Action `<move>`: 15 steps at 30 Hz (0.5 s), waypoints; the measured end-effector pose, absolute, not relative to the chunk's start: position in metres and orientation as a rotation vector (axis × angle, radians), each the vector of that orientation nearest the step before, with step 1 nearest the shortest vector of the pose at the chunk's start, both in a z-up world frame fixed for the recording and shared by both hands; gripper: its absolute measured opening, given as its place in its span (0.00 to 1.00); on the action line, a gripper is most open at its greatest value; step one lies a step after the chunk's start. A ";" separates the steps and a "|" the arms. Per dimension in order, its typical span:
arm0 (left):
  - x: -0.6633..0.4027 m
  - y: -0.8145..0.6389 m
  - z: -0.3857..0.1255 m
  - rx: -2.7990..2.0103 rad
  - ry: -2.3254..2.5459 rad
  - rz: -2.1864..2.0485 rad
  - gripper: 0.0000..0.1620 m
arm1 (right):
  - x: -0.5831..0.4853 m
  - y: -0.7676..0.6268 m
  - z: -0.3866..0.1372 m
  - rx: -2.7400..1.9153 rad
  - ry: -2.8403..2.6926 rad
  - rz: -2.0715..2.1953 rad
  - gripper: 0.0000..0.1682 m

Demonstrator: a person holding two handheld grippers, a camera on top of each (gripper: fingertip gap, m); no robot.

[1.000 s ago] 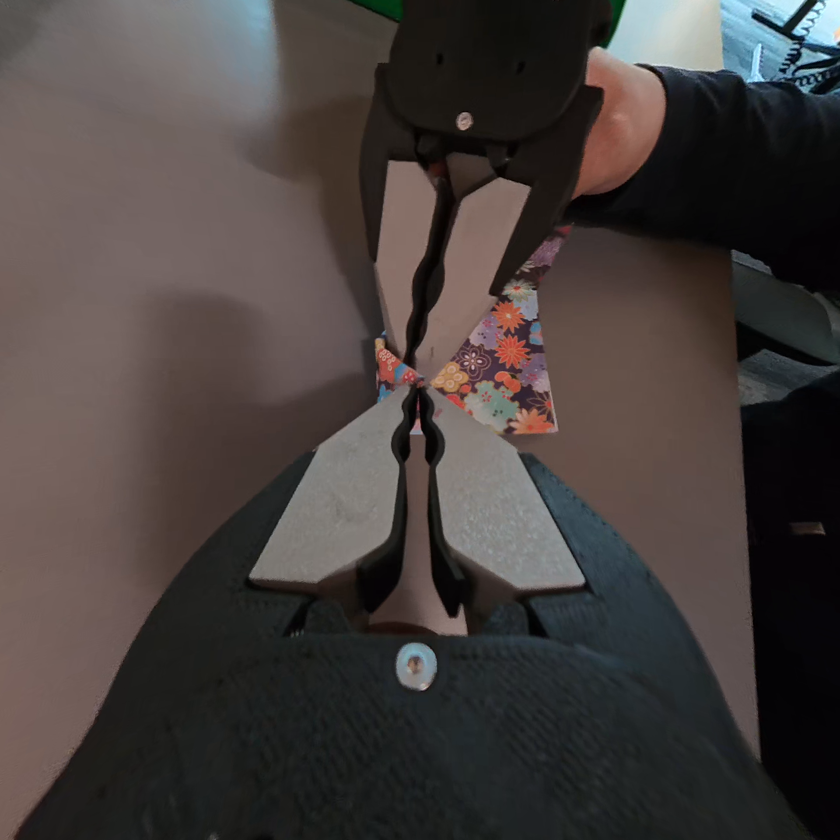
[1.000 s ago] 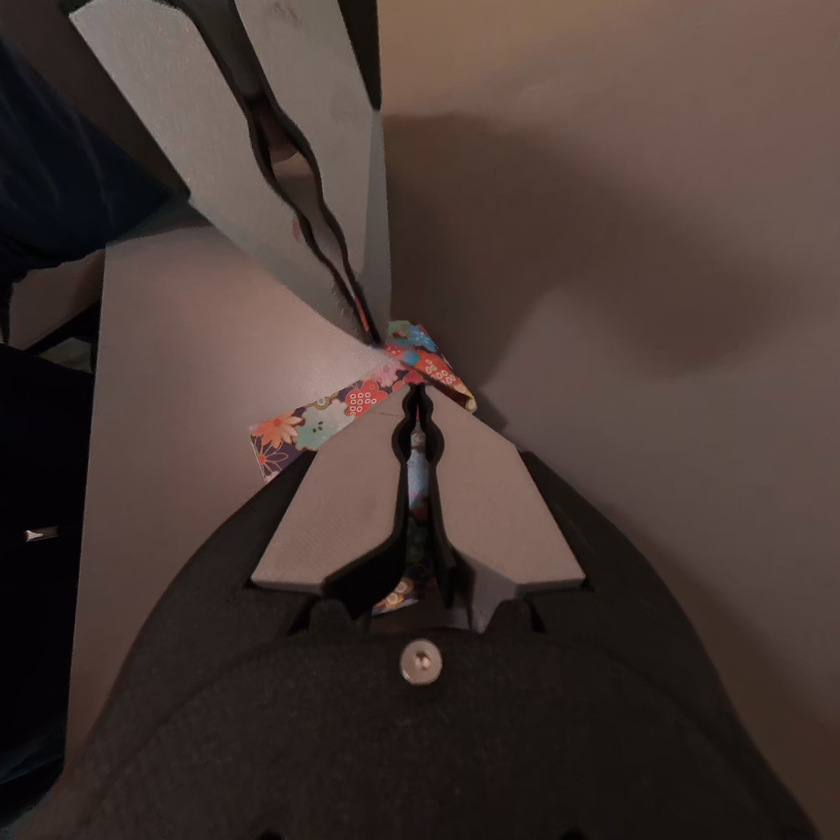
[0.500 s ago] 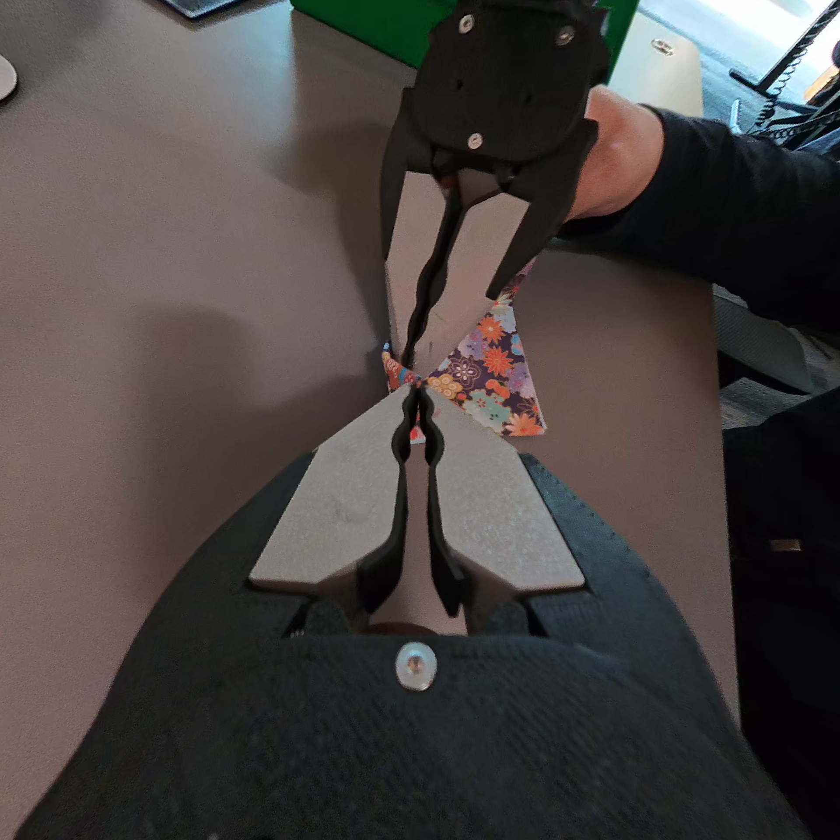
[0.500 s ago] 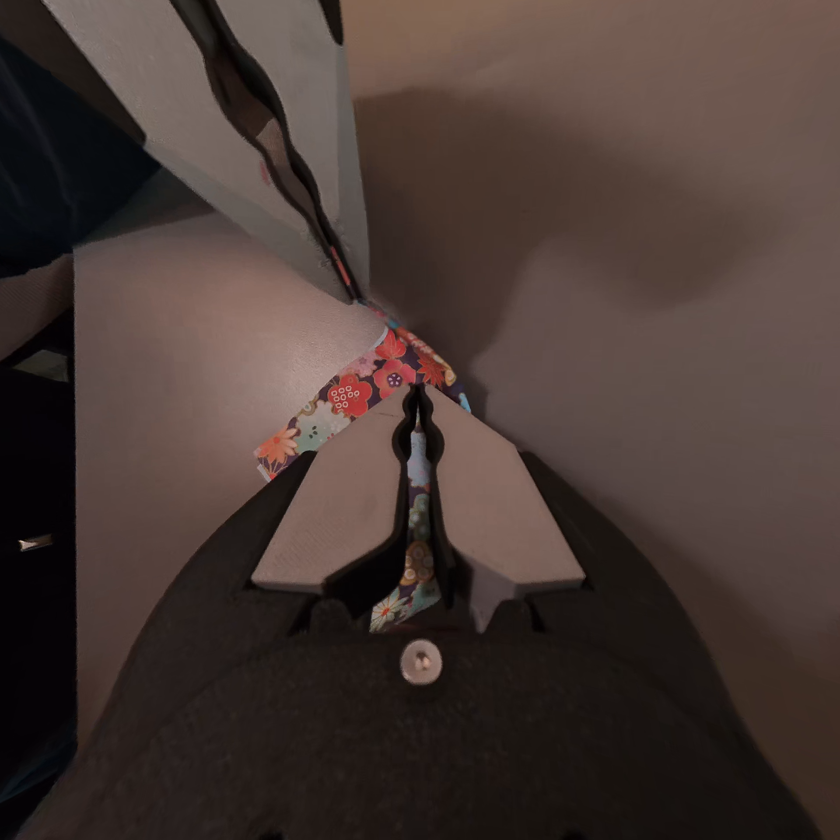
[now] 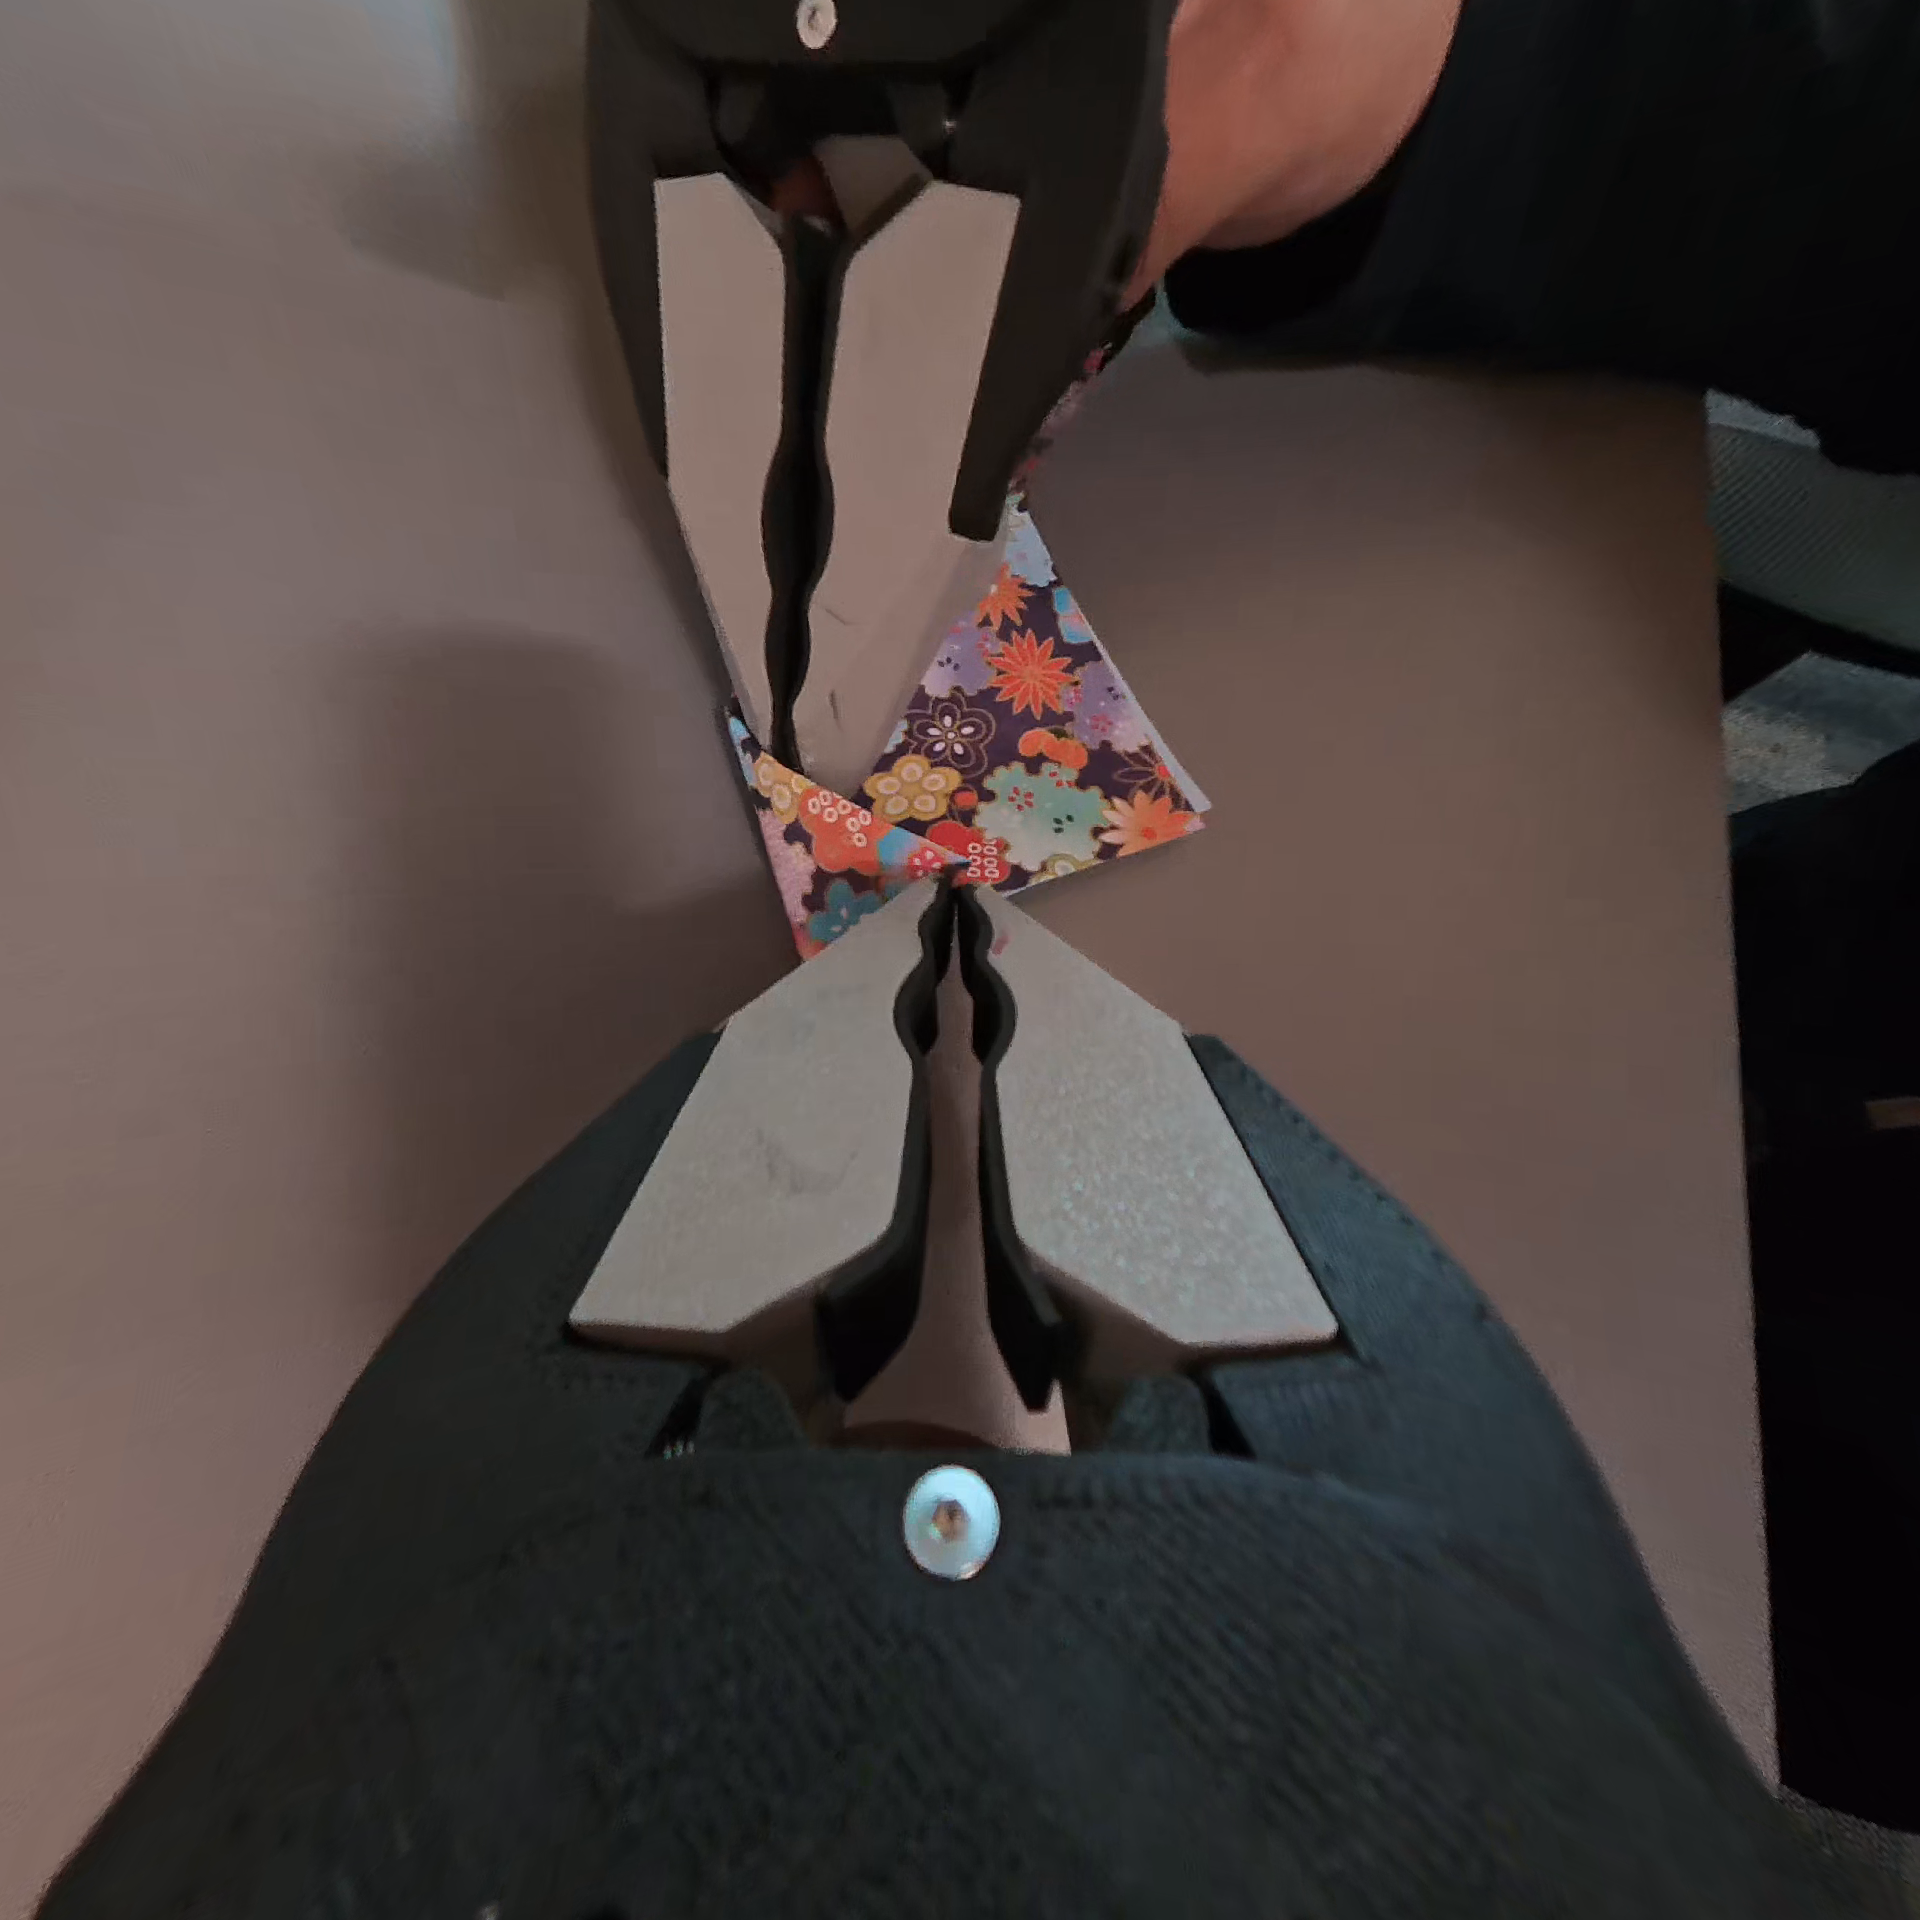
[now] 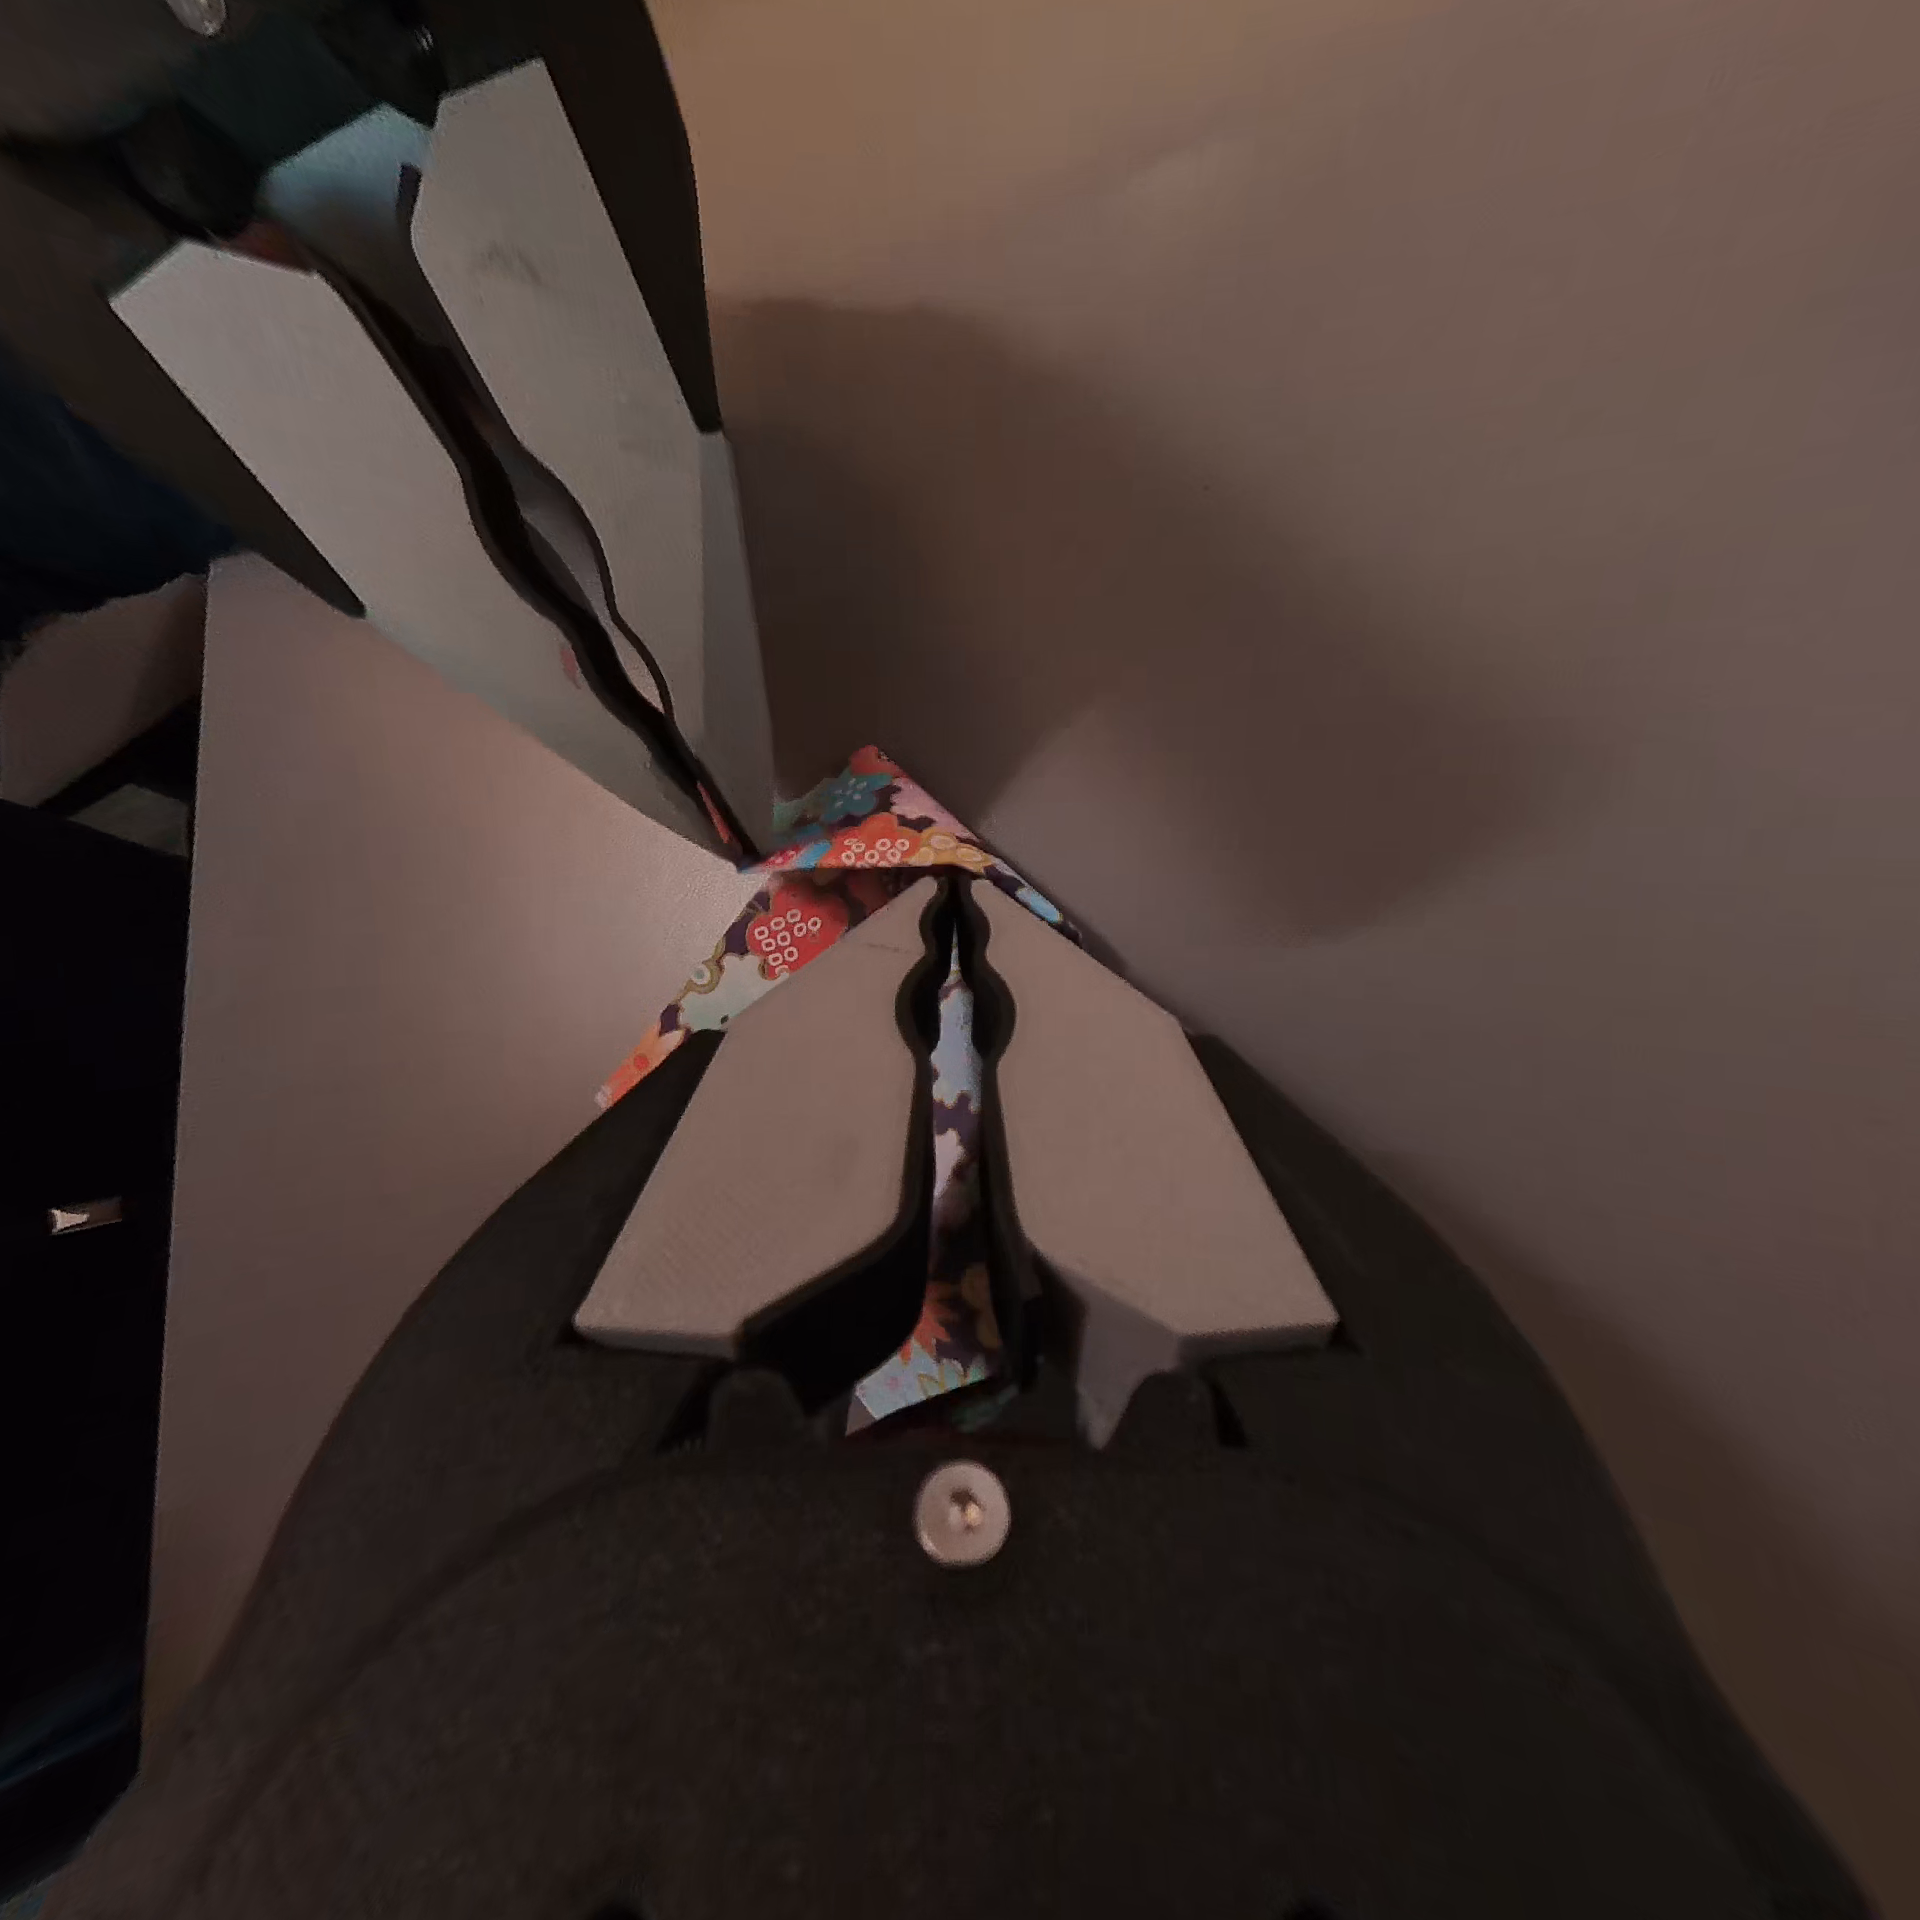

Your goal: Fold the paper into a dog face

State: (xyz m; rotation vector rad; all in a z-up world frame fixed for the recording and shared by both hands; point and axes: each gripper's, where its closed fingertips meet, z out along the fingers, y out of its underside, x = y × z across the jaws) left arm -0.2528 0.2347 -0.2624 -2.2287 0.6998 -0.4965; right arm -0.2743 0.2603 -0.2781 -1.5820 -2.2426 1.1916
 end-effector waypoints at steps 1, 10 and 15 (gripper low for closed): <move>-0.252 0.235 -0.264 -2.235 0.705 -0.487 0.00 | -0.274 0.260 -0.278 -1.577 -2.246 1.196 0.00; -0.244 0.234 -0.278 -2.295 0.697 -0.479 0.00 | -0.261 0.268 -0.275 -1.578 -2.295 1.157 0.00; -0.243 0.234 -0.278 -2.300 0.670 -0.529 0.00 | -0.263 0.279 -0.257 -1.594 -2.197 1.232 0.00</move>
